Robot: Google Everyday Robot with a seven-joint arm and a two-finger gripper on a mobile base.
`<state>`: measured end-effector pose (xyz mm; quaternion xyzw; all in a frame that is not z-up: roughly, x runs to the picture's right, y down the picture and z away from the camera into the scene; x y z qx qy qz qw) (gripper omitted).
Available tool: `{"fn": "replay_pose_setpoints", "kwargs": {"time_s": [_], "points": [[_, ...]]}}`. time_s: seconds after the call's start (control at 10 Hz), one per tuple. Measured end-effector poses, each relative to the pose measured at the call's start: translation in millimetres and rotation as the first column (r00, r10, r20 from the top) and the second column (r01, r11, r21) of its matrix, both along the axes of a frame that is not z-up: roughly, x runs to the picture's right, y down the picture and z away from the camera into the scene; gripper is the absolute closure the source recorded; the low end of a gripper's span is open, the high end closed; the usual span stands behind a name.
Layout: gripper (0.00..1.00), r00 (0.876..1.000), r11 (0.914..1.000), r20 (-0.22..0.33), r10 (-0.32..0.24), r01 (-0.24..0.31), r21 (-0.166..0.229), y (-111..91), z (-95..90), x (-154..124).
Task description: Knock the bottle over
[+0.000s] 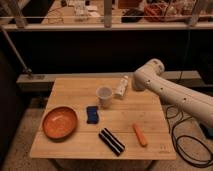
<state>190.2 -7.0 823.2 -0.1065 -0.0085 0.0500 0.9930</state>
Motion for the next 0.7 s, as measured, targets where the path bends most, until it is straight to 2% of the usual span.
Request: {"fn": "replay_pose_setpoints", "kwargs": {"time_s": [0.7], "points": [[0.98,1.0,1.0,0.014,0.006,-0.006,0.002,-9.7,-0.9,-8.1]]}}
